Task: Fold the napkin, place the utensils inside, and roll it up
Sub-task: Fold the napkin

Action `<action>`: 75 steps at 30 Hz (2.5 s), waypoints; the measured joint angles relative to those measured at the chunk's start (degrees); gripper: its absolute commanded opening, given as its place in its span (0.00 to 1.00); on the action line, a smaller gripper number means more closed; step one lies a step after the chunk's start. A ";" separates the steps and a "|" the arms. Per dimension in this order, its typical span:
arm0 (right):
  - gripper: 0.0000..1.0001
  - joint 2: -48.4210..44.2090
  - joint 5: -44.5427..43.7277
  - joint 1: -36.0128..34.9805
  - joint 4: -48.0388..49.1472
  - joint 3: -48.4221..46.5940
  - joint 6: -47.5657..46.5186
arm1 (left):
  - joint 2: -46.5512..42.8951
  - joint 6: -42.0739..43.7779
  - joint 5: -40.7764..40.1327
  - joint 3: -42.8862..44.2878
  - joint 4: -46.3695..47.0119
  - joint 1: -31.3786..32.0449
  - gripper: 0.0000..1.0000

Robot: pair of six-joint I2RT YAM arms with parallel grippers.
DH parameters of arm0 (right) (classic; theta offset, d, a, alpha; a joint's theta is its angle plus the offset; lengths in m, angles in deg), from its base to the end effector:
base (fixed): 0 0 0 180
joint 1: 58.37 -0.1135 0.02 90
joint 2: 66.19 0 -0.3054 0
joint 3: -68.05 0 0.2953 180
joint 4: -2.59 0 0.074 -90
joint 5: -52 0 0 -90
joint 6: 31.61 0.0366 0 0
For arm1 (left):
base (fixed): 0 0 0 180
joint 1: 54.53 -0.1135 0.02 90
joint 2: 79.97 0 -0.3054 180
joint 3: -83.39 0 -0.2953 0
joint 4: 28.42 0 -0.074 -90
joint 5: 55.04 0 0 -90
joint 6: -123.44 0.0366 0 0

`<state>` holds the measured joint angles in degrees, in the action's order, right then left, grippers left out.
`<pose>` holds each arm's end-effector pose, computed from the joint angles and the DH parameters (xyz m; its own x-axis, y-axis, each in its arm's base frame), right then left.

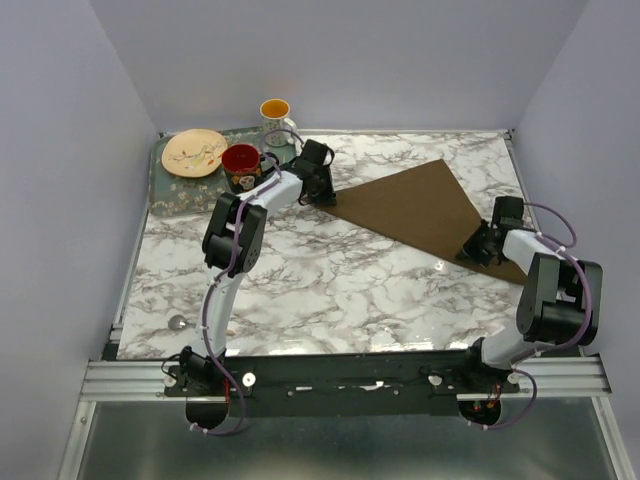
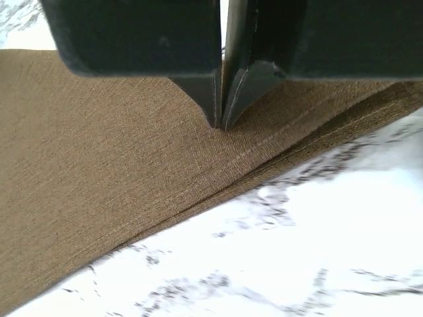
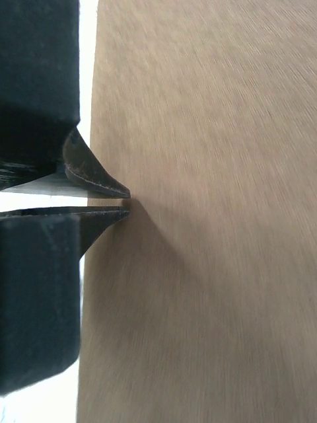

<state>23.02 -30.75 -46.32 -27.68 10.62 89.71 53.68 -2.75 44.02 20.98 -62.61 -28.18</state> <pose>0.3125 -0.0620 0.1659 -0.6604 0.6683 -0.3425 0.5766 0.7435 0.3389 0.5217 -0.2648 0.1681 -0.8681 -0.2207 -0.4446 0.0198 0.8796 -0.4753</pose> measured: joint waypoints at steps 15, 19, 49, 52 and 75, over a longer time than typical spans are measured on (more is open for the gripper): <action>0.21 -9.40 -8.09 9.62 -1.77 2.47 -0.24 | -0.57 2.32 -2.58 0.26 -1.90 0.02 0.14; 0.20 -6.71 -9.51 17.16 -2.14 4.46 0.83 | -0.55 1.81 -2.05 0.20 -1.92 -0.26 0.15; 0.21 -15.67 -19.56 20.81 -5.49 6.93 1.51 | -4.52 -1.81 -0.04 -6.64 -1.25 -1.88 0.18; 0.23 -21.44 -21.55 10.80 -5.97 4.66 -0.68 | -7.74 -1.88 -0.26 -12.81 0.26 -0.94 0.17; 0.43 -20.63 -4.66 -33.09 -3.98 -3.17 -14.69 | -75.30 -15.28 -15.15 -55.78 -9.66 0.90 0.98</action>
<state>2.39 -35.41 -79.41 -31.66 7.45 75.02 -21.62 -18.03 28.87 -34.80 -72.27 -27.28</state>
